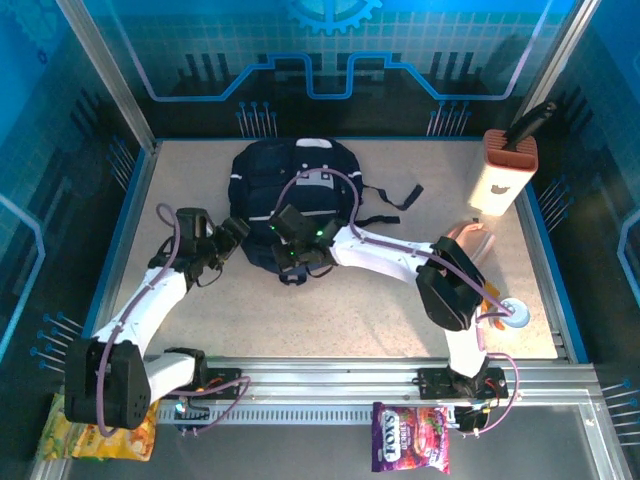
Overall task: Pack the student bag
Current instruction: Zip the student bag at the top-center of the table.
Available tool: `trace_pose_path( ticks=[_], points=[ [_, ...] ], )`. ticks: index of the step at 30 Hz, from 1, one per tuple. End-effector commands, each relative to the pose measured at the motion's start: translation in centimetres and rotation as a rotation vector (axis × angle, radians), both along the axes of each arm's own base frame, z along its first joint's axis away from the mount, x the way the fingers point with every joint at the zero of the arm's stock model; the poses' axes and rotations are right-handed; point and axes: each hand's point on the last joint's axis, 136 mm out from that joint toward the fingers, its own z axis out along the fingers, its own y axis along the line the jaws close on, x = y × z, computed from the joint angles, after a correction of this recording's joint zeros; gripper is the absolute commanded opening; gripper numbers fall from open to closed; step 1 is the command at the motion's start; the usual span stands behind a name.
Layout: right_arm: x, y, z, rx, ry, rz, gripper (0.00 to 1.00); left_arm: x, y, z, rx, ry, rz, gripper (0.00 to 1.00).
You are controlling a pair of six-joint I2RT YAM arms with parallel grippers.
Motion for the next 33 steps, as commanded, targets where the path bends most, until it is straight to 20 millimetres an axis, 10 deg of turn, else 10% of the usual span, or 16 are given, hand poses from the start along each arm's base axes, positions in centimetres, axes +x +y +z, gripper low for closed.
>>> trace_pose_path(
  ticks=[1, 16, 19, 33],
  points=[
    [-1.4, 4.4, 1.6, 0.155, 0.047, 0.068, 0.0, -1.9, -0.2, -2.1, -0.033, 0.115, 0.019, 0.76],
    [-3.2, 4.5, -0.5, 0.144, 0.113, 0.099, 0.0, 1.3, -1.4, -4.4, -0.088, 0.143, -0.002, 0.58],
    [-3.1, 3.6, -1.1, 0.108, 0.104, 0.078, 0.0, 1.7, -1.3, -5.1, -0.074, 0.15, -0.006, 0.41],
    [-2.4, -9.4, -4.4, -0.235, -0.045, -0.148, 0.0, 2.0, -1.0, -5.4, -0.06, 0.119, 0.01, 0.05]
  ],
)
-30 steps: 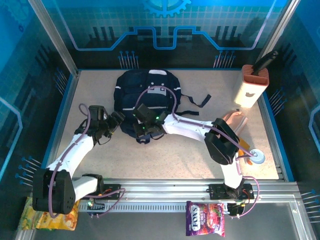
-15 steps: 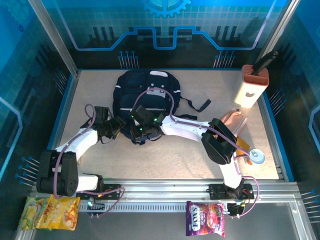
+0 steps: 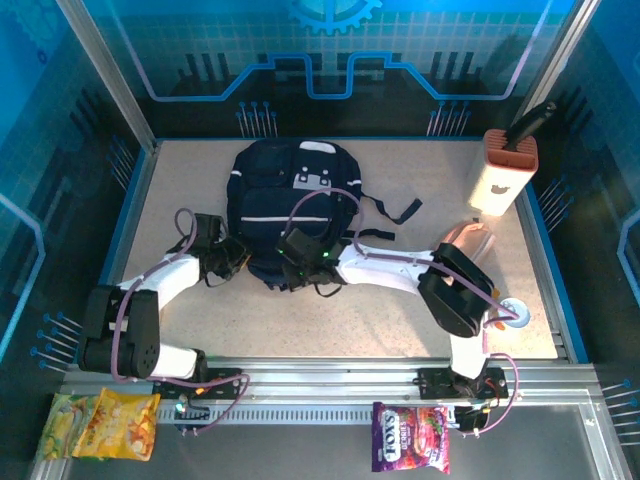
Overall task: Pack the student bag
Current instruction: Zip the student bag at the top-center of the table.
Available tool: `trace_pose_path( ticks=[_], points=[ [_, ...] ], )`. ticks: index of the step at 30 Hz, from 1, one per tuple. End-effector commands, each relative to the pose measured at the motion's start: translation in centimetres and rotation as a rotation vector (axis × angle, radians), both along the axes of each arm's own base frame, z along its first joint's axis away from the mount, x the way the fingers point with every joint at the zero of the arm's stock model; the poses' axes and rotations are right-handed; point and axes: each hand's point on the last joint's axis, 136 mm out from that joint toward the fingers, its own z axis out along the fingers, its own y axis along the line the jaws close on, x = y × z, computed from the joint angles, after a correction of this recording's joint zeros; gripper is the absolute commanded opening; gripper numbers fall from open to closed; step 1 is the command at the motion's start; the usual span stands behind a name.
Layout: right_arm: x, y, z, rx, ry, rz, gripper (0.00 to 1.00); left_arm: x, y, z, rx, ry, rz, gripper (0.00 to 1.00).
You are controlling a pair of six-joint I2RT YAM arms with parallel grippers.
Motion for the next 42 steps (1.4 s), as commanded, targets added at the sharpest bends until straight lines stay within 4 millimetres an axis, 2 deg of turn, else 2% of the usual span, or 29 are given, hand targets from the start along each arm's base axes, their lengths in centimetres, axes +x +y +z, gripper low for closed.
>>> trace_pose_path(
  ticks=[1, 5, 10, 14, 19, 23, 32, 38, 42],
  points=[
    [0.2, -5.5, -0.7, -0.141, -0.031, -0.086, 0.0, 1.8, 0.3, 1.6, 0.025, -0.088, -0.004, 0.05],
    [1.1, -7.6, -0.5, -0.153, -0.067, -0.107, 0.0, 1.6, 0.3, 1.7, 0.031, -0.087, -0.015, 0.04],
    [3.0, -9.1, -0.3, -0.153, -0.11, -0.066, 0.0, 1.1, 0.5, 1.5, 0.048, -0.072, -0.024, 0.05],
    [5.5, -10.9, -0.9, -0.182, -0.134, -0.012, 0.0, 0.7, 0.6, 1.1, 0.04, -0.054, -0.034, 0.05],
    [9.3, -13.6, -1.1, -0.196, -0.163, -0.047, 0.0, 0.3, 0.7, 0.8, 0.033, -0.039, -0.046, 0.04],
    [12.0, -14.3, -1.0, -0.168, -0.202, -0.062, 0.07, -0.3, 0.6, 0.5, 0.019, -0.014, -0.064, 0.04],
    [17.3, -15.9, -1.0, -0.154, -0.245, -0.146, 0.1, -1.1, 0.5, 0.6, 0.016, 0.015, -0.106, 0.03],
    [19.8, -17.2, -0.3, -0.071, -0.251, -0.261, 0.15, -1.3, 0.4, 0.8, 0.012, 0.017, -0.113, 0.04],
    [20.3, -17.4, -0.1, -0.005, -0.227, -0.307, 0.16, -1.1, 0.2, 1.1, 0.006, 0.013, -0.125, 0.05]
  ],
)
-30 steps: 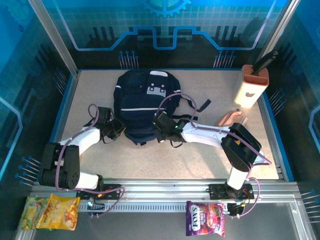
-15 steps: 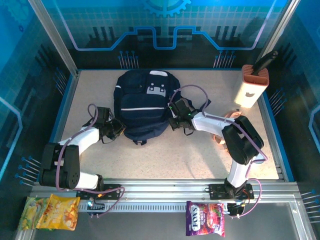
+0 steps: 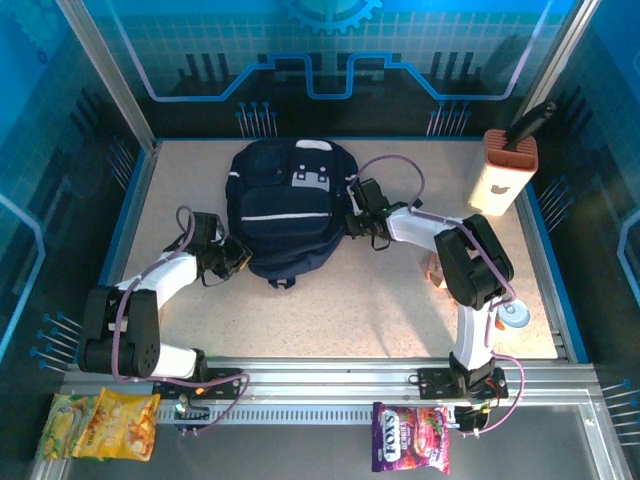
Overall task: Pack the student bag
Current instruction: Zip the student bag at the top-center of the table.
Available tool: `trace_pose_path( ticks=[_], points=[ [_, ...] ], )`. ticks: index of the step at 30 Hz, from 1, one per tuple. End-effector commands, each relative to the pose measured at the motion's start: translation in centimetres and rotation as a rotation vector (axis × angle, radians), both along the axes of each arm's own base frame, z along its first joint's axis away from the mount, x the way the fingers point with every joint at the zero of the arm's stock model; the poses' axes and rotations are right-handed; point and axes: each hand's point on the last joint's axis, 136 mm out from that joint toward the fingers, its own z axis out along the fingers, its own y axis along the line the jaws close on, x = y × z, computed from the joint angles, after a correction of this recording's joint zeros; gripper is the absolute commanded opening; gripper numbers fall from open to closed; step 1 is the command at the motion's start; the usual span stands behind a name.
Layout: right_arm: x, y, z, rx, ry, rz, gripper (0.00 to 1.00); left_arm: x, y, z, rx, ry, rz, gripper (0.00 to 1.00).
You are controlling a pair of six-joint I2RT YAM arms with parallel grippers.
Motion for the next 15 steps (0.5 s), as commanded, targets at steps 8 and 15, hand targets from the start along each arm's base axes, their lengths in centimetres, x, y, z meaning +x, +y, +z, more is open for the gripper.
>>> trace_pose_path(
  ticks=[8, 15],
  points=[
    [-1.7, -2.6, 4.8, 0.305, -0.04, -0.214, 0.55, -0.7, 1.3, 3.0, 0.082, -0.039, -0.03, 0.39],
    [-5.6, 0.7, 5.0, 0.667, 0.146, -0.245, 0.68, 0.4, -0.3, 6.6, 0.2, -0.144, -0.176, 0.63]
  ],
)
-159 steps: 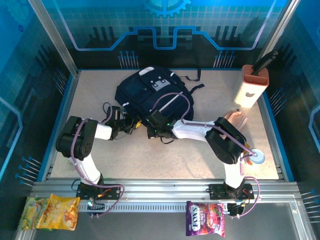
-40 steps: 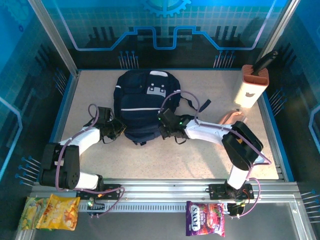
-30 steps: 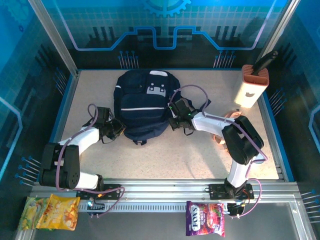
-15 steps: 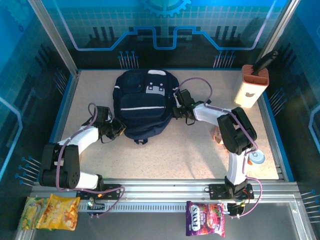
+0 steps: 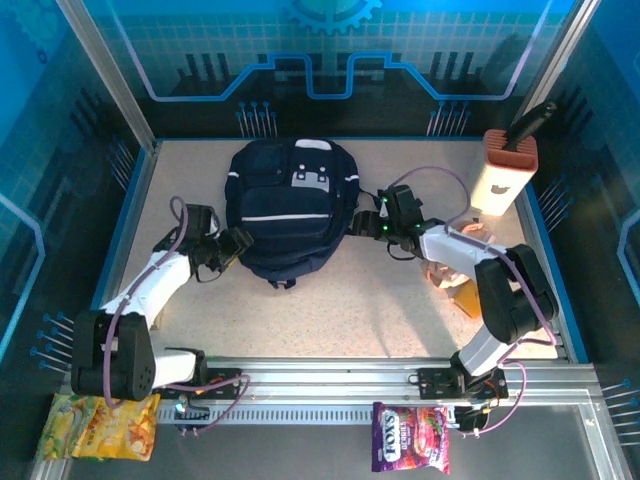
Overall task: Pack the student bag
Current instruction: Zip the student bag at the top-center of the table, then move the student bag to the center of the table.
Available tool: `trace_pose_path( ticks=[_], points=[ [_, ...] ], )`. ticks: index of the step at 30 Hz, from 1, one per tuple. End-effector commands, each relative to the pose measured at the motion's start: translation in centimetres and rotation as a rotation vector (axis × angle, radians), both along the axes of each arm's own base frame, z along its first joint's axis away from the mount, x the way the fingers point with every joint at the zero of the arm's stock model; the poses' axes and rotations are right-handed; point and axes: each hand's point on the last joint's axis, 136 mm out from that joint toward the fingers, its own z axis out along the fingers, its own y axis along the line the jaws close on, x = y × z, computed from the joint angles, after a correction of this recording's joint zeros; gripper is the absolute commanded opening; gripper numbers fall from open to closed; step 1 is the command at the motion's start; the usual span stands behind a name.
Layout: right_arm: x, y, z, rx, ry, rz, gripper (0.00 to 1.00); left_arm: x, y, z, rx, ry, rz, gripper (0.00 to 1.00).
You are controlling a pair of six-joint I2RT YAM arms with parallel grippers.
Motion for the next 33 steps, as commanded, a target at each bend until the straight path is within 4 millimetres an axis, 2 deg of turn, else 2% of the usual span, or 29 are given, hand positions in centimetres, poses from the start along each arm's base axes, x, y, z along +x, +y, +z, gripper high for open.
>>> trace_pose_path(
  ticks=[1, 6, 11, 15, 17, 20, 23, 26, 29, 33],
  points=[
    [-0.9, 3.1, 0.6, 0.27, 0.084, 0.001, 0.69, 0.6, -1.1, 2.4, 0.101, -0.063, -0.113, 0.65],
    [-0.4, 5.0, -0.3, 0.391, 0.15, 0.012, 0.69, 2.7, -4.8, 4.5, 0.195, -0.158, -0.282, 0.74],
    [1.0, 6.0, -2.3, 0.404, 0.221, 0.0, 0.62, 4.7, -7.8, 5.4, 0.289, -0.212, -0.409, 0.78],
    [1.5, 6.5, -3.8, 0.393, 0.26, 0.006, 0.48, 5.6, -9.8, 5.1, 0.34, -0.21, -0.489, 0.79],
    [1.3, 6.7, -4.1, 0.403, 0.269, 0.019, 0.35, 5.8, -10.8, 4.9, 0.371, -0.211, -0.541, 0.79],
    [0.6, 6.4, -4.7, 0.398, 0.281, 0.017, 0.19, 5.8, -12.3, 4.4, 0.438, -0.205, -0.628, 0.79],
    [-0.4, 5.8, -4.8, 0.393, 0.282, 0.018, 0.1, 5.6, -13.5, 3.7, 0.535, -0.204, -0.725, 0.78],
    [-1.8, 5.3, -4.7, 0.39, 0.285, 0.026, 0.08, 4.9, -15.3, 3.1, 0.619, -0.214, -0.849, 0.76],
    [-4.0, 4.4, -5.4, 0.379, 0.309, 0.02, 0.08, 3.8, -17.0, 2.0, 0.693, -0.219, -0.987, 0.75],
    [-5.6, 3.2, -4.9, 0.361, 0.291, 0.004, 0.1, 2.9, -18.4, 0.6, 0.782, -0.209, -1.108, 0.75]
  ],
)
